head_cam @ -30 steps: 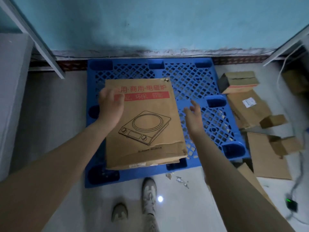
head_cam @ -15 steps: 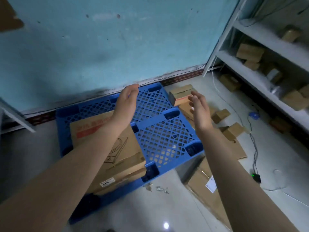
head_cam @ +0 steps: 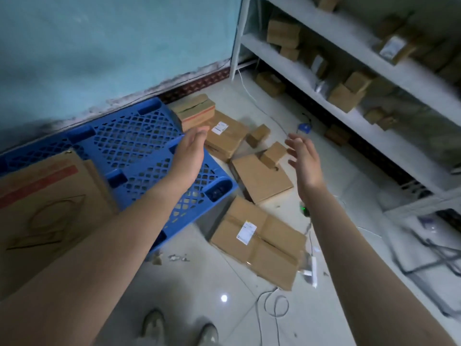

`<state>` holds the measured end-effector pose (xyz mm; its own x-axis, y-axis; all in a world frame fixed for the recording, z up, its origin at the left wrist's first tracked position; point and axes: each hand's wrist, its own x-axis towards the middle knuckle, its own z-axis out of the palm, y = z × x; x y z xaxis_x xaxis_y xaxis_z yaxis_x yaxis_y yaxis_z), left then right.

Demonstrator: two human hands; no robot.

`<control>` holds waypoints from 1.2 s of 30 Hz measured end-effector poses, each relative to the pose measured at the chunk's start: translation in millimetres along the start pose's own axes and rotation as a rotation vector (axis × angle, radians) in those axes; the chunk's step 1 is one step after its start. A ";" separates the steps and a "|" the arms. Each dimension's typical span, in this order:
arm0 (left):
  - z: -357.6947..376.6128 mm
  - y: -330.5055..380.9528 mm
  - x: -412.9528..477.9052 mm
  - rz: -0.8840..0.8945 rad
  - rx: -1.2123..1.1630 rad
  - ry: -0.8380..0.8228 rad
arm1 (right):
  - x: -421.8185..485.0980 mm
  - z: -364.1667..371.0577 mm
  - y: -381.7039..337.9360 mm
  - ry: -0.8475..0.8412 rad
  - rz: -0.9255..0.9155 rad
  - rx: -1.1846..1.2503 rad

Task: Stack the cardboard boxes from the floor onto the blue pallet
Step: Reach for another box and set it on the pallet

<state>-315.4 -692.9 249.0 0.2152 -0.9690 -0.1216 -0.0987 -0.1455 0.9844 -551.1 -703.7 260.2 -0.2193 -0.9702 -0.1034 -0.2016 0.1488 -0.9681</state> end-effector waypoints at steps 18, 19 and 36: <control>257.3 -161.7 96.0 -0.350 0.014 -0.233 | 146.1 -126.3 181.7 0.168 0.294 0.001; 264.1 -178.0 95.2 -0.386 0.021 -0.236 | 154.0 -127.0 194.9 0.152 0.306 -0.001; 404.7 -343.0 71.5 -0.537 -0.066 0.251 | 268.8 -142.4 410.0 -0.338 0.320 -0.073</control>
<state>-659.3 -793.2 -148.7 0.4423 -0.6848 -0.5791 0.1470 -0.5817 0.8000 -828.6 -876.2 -132.0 0.0391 -0.8797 -0.4739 -0.2440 0.4515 -0.8582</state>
